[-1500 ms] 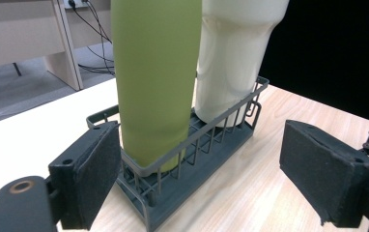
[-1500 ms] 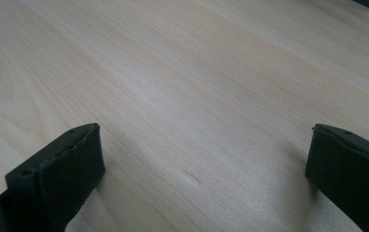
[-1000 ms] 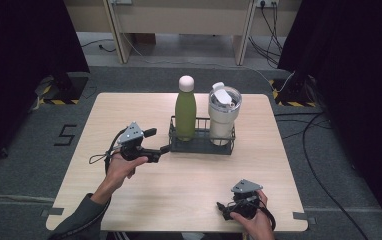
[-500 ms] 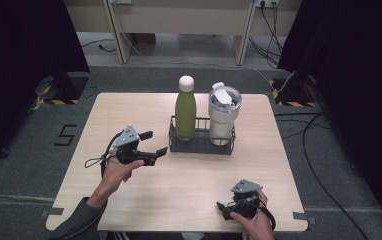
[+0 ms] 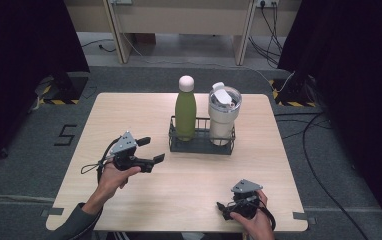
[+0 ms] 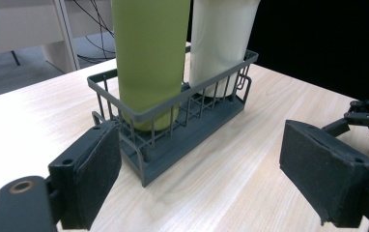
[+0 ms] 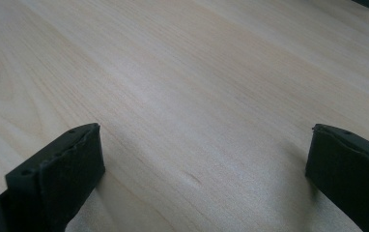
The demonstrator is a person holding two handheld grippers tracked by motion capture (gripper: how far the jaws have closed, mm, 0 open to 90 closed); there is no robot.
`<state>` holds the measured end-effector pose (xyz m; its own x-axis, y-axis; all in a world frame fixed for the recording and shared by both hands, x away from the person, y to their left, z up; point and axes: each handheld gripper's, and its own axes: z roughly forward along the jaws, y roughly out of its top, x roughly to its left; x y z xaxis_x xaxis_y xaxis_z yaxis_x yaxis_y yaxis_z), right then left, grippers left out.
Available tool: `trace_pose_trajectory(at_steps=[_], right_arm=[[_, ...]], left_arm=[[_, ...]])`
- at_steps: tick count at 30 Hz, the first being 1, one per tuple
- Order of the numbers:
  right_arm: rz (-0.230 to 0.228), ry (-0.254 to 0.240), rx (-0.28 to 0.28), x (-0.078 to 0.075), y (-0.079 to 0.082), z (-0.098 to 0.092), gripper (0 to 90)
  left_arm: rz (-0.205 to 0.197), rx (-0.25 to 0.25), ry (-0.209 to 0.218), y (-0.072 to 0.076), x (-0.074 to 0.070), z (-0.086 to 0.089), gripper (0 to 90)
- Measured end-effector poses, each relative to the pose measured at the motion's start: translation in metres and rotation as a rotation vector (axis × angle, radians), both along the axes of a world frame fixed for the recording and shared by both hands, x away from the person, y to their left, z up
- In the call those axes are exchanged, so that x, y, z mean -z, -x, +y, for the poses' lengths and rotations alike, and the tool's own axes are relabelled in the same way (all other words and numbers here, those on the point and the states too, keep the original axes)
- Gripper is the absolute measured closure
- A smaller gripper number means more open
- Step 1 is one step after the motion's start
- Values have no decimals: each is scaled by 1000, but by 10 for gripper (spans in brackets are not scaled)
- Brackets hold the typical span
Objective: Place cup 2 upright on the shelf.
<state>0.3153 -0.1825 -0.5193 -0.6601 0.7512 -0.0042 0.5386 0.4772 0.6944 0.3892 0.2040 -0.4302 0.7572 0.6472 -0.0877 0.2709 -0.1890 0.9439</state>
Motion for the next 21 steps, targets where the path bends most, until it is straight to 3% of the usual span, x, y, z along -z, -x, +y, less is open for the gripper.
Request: trace_pose_trajectory(at_steps=[21], right_arm=[[0, 0, 0, 0, 0, 0, 4]], left_arm=[[21, 30, -14, 20, 20, 5, 146]])
